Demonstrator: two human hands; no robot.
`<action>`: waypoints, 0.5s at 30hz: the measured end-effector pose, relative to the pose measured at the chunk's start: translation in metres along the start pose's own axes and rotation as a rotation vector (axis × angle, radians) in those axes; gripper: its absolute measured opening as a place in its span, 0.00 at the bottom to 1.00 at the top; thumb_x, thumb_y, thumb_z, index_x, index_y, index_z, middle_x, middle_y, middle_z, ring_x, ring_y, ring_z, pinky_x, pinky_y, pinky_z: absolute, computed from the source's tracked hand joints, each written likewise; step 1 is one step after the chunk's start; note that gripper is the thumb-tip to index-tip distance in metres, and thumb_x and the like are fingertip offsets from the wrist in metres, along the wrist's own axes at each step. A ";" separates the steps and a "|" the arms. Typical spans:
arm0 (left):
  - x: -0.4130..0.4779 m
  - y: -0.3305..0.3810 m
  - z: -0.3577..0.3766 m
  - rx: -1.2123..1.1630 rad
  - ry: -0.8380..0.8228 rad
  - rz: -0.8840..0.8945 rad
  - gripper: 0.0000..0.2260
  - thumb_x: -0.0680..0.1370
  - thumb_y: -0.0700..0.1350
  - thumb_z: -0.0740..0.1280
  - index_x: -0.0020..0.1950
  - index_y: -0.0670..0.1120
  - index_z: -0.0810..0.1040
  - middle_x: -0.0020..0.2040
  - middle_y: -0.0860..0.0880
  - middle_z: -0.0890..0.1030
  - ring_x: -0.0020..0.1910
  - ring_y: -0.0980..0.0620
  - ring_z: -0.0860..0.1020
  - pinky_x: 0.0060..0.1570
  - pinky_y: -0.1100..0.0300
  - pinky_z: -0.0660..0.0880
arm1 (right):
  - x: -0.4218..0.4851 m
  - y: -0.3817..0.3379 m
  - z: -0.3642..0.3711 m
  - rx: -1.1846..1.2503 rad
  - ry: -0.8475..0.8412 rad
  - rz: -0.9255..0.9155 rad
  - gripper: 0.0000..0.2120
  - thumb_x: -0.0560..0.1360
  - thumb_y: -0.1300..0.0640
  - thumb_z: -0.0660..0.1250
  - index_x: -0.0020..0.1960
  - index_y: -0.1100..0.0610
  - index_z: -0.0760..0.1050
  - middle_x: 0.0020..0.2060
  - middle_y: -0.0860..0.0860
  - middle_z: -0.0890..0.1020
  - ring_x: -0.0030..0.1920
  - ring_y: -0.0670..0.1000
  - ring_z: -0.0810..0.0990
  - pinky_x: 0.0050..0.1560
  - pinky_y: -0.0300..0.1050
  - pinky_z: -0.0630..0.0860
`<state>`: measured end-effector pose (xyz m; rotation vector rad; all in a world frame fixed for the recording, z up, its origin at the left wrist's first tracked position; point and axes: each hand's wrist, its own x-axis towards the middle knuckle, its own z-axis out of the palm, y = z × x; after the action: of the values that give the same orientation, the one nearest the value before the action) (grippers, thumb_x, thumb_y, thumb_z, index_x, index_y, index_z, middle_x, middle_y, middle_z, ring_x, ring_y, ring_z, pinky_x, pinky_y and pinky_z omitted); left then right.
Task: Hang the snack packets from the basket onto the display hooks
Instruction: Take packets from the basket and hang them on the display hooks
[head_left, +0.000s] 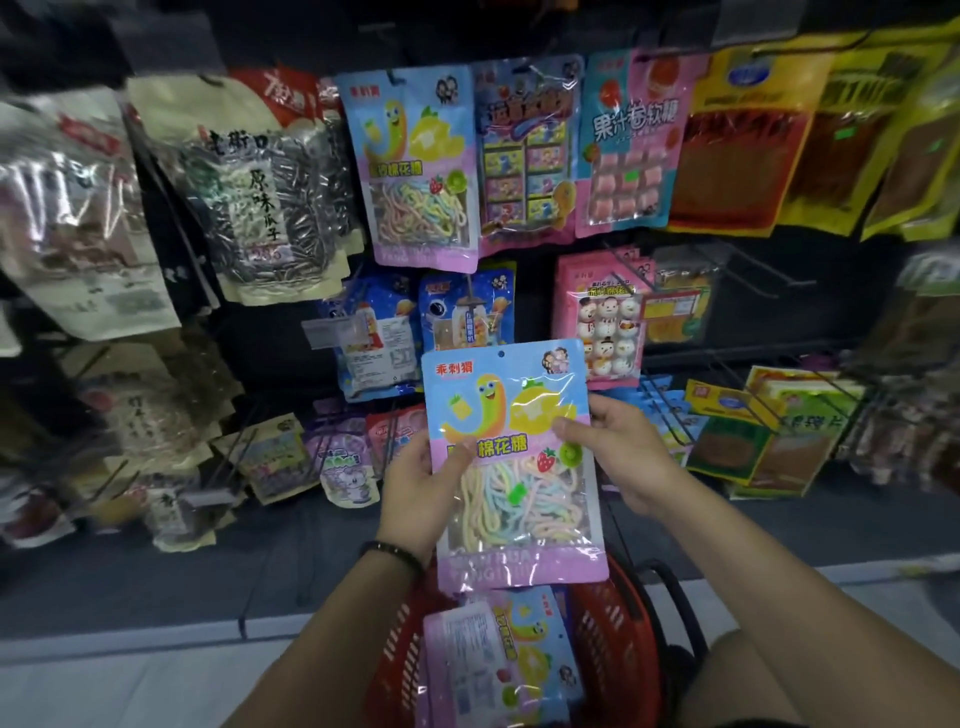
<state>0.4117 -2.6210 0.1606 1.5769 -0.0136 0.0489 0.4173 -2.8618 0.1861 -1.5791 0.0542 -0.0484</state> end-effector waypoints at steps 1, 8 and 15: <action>0.004 0.006 -0.001 -0.007 0.019 -0.009 0.09 0.84 0.50 0.71 0.63 0.51 0.84 0.58 0.52 0.89 0.59 0.49 0.87 0.61 0.43 0.83 | 0.001 -0.005 0.002 0.007 -0.002 -0.001 0.07 0.82 0.62 0.71 0.58 0.56 0.86 0.53 0.53 0.90 0.52 0.55 0.90 0.57 0.54 0.85; 0.038 0.058 -0.008 -0.082 -0.034 -0.035 0.10 0.85 0.46 0.68 0.65 0.48 0.83 0.59 0.51 0.89 0.59 0.46 0.87 0.59 0.46 0.84 | 0.030 -0.065 0.003 -0.097 -0.007 -0.153 0.08 0.80 0.60 0.74 0.58 0.56 0.85 0.50 0.49 0.91 0.51 0.53 0.90 0.50 0.48 0.87; 0.083 0.128 -0.022 -0.095 -0.015 0.076 0.09 0.84 0.46 0.71 0.63 0.46 0.85 0.58 0.47 0.89 0.61 0.42 0.86 0.67 0.40 0.80 | 0.073 -0.134 0.018 -0.174 0.051 -0.293 0.05 0.83 0.53 0.72 0.54 0.51 0.87 0.48 0.47 0.91 0.49 0.51 0.90 0.56 0.58 0.86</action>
<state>0.4893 -2.5982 0.2916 1.4815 -0.0863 0.0943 0.4921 -2.8473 0.3193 -1.7498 -0.1367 -0.3204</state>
